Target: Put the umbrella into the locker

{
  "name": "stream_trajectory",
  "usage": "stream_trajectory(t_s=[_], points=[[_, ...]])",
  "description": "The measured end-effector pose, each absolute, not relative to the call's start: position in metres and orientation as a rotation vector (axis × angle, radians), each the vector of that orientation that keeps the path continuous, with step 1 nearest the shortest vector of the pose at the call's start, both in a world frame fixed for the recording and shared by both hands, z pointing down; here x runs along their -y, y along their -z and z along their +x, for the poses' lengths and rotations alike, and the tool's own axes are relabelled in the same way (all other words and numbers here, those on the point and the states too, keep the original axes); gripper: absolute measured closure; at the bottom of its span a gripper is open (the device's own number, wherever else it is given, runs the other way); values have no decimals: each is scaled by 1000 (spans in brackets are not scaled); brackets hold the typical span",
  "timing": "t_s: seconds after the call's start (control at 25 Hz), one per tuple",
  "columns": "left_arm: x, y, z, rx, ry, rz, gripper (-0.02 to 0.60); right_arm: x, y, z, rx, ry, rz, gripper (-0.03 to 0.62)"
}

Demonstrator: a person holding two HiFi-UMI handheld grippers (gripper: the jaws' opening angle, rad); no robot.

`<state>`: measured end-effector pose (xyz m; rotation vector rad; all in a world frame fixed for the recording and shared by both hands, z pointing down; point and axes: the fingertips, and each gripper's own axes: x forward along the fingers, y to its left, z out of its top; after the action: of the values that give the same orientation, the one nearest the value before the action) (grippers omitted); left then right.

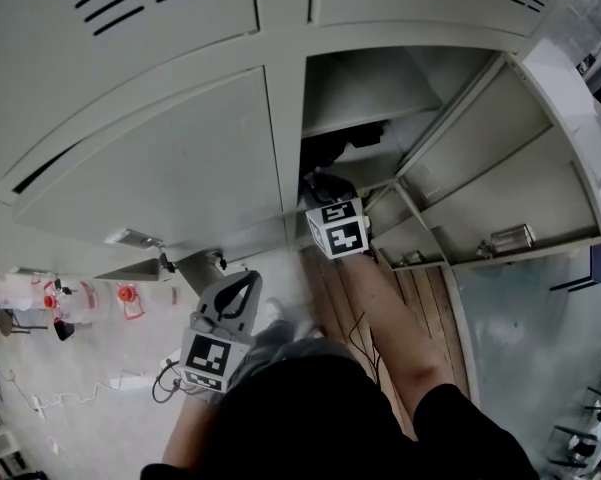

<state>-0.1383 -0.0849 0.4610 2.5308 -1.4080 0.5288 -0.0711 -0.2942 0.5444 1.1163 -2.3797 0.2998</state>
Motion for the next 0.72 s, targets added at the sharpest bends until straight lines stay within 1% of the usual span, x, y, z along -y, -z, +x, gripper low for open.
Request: stream_trajectory(t_s=[0.2,0.52,0.6,0.72], points=[[78,-456,-131,1419,-509,2541,571,272,-530,-52,2388,-304,1148,480],[62,-448,-118,1408,-435,2548,571,187,-488,-23,2512,-281,1170,489],[57,-444,-113,1414,-415,2561,571,164,-480,-14,2528,-292,1184,518],[47,-443,-105,1412,-406,2563,571,133,-471,3,2549,-305,1209,533]])
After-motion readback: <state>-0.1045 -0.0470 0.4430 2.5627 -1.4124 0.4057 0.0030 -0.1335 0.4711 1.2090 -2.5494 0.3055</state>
